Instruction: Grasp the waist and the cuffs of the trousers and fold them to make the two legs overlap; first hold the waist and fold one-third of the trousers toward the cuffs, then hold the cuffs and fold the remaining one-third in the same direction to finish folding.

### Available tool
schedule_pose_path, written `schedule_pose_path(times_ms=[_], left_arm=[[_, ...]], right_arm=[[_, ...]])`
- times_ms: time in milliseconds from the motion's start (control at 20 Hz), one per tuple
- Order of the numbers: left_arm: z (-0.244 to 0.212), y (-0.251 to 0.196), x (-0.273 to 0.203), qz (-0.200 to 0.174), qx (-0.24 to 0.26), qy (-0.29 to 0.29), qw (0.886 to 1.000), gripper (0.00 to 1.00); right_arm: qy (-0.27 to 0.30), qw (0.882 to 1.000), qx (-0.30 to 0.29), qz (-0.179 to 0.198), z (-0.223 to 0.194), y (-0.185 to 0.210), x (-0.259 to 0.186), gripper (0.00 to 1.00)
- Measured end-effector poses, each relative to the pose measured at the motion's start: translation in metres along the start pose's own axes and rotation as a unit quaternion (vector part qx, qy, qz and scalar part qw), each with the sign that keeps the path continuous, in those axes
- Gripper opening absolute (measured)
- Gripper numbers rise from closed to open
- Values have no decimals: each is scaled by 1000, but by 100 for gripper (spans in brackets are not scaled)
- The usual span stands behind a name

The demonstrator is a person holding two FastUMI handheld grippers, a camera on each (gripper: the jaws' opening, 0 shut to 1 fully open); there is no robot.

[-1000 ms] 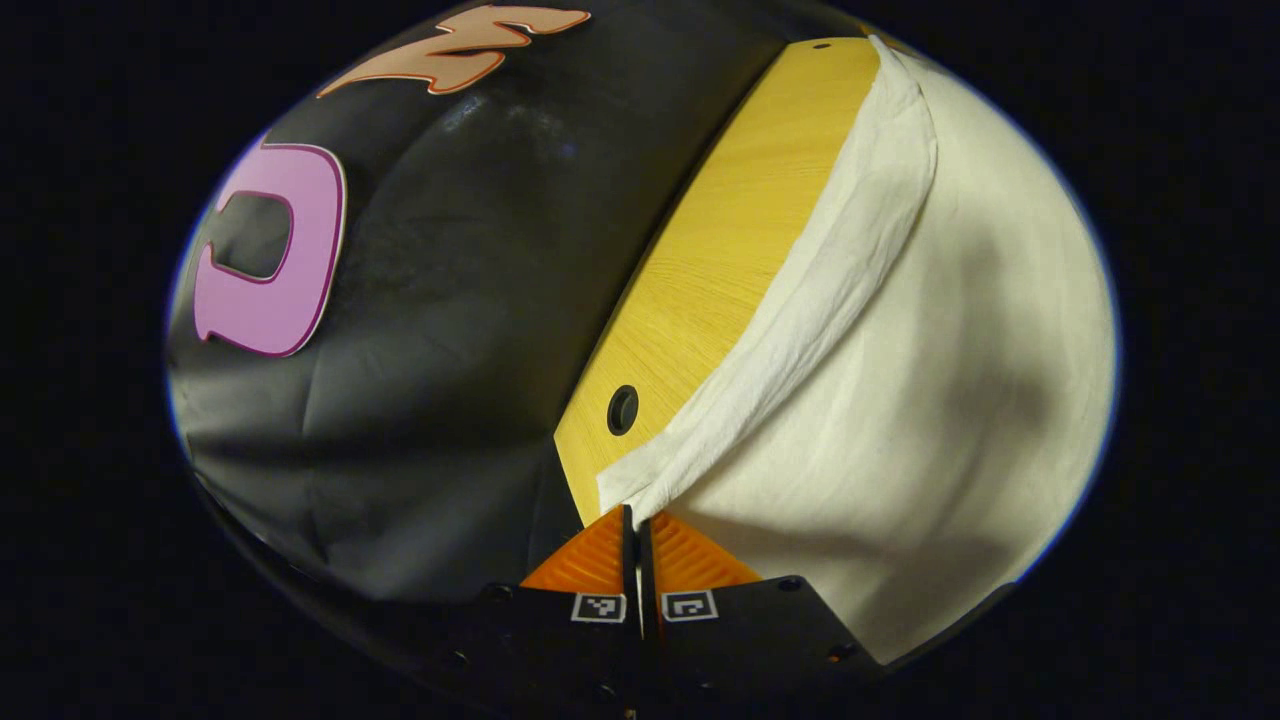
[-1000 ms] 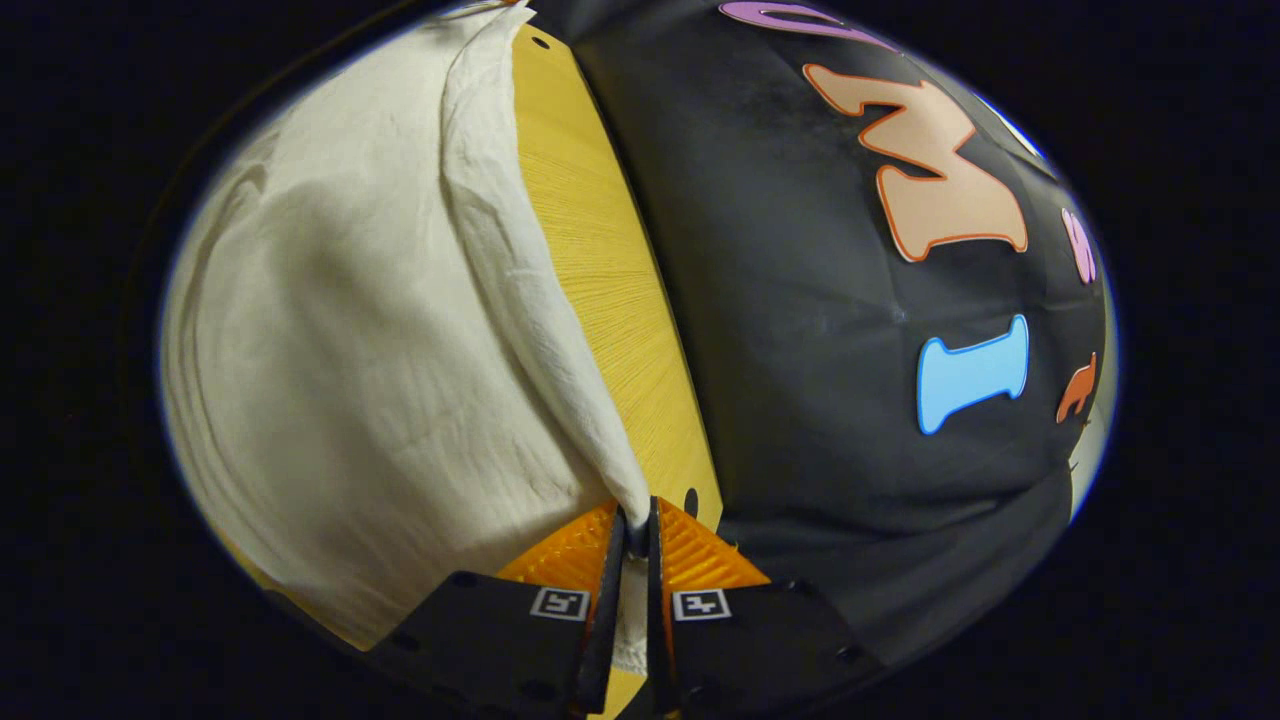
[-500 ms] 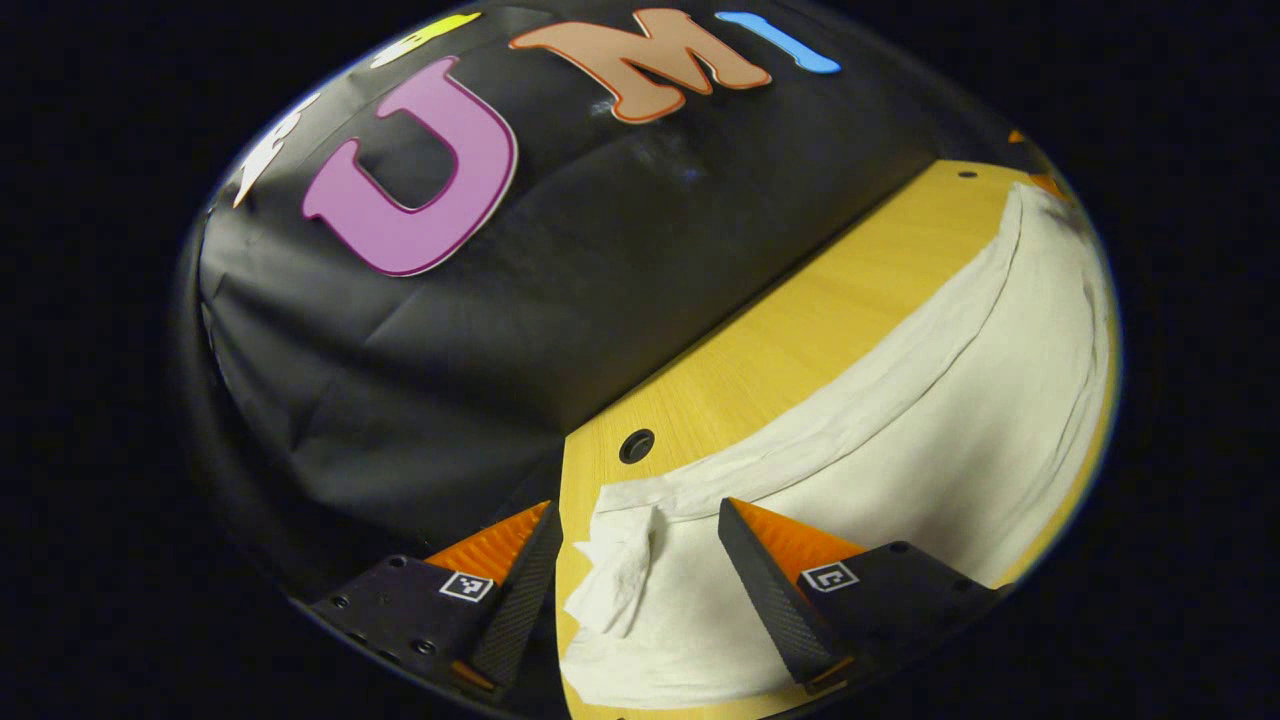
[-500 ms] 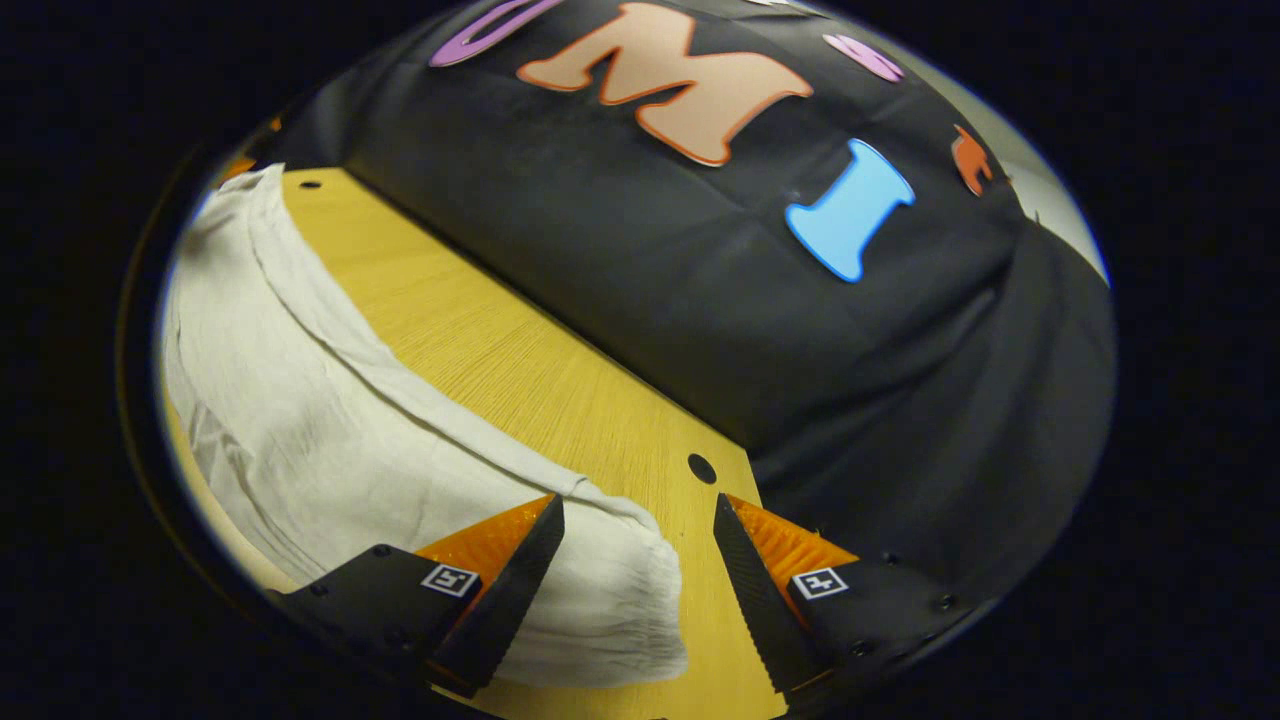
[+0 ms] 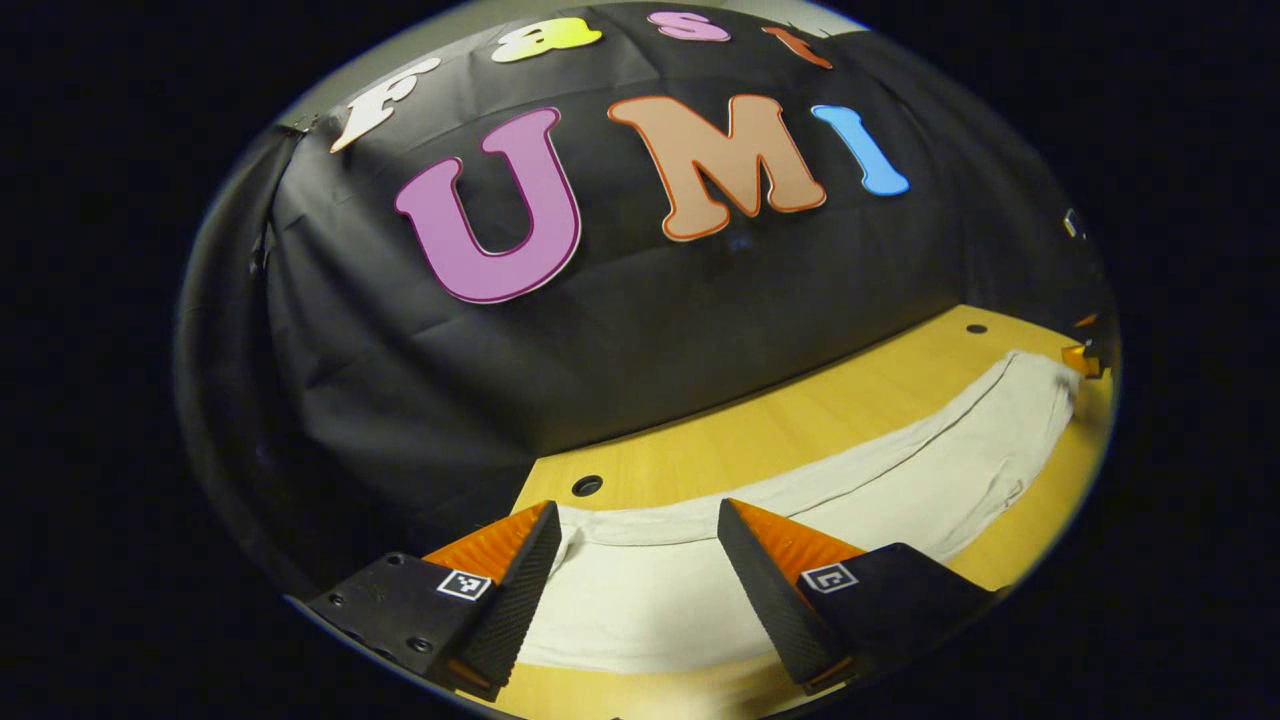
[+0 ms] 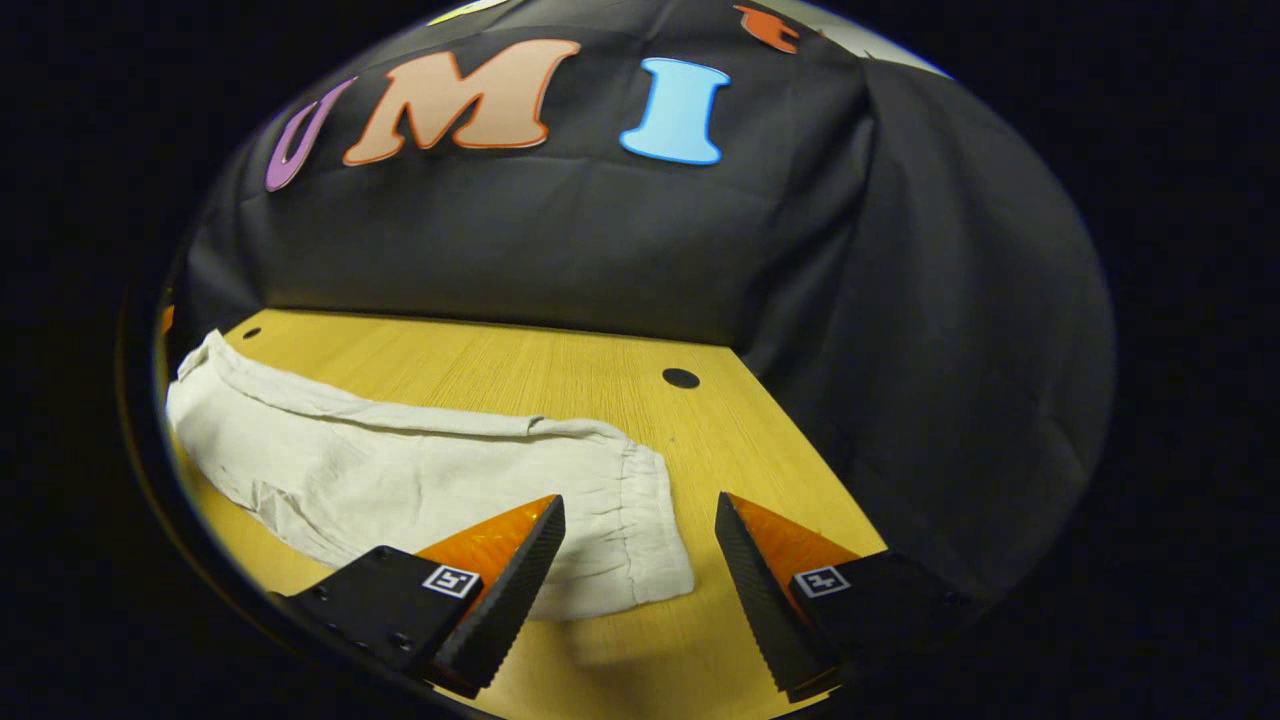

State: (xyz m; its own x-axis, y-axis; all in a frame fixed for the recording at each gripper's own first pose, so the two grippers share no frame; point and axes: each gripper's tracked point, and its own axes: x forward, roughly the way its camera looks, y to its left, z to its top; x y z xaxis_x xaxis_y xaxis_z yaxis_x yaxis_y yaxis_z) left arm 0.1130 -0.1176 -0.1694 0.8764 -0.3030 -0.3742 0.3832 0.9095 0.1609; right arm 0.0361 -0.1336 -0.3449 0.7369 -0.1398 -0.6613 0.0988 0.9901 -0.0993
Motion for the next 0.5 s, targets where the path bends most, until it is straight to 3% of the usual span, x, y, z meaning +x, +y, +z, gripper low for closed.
schedule_pose_path(times_ms=[150,350,400,450,500], left_arm=[[22,-13,-22,-2,5,-17,1000,96],[30,-33,-41,-9,11,-22,1000,96],[30,-36,-44,-10,12,-20,1000,96],[28,-38,-47,-11,13,-17,1000,96],[28,-40,-49,-11,15,-16,1000,96]], right_arm=[[30,996,81,3,-23,-7,3,100],[80,978,195,5,-47,-7,5,97],[86,973,213,6,-50,-6,6,90],[92,969,229,7,-55,-5,9,89],[98,965,244,9,-59,-4,11,95]])
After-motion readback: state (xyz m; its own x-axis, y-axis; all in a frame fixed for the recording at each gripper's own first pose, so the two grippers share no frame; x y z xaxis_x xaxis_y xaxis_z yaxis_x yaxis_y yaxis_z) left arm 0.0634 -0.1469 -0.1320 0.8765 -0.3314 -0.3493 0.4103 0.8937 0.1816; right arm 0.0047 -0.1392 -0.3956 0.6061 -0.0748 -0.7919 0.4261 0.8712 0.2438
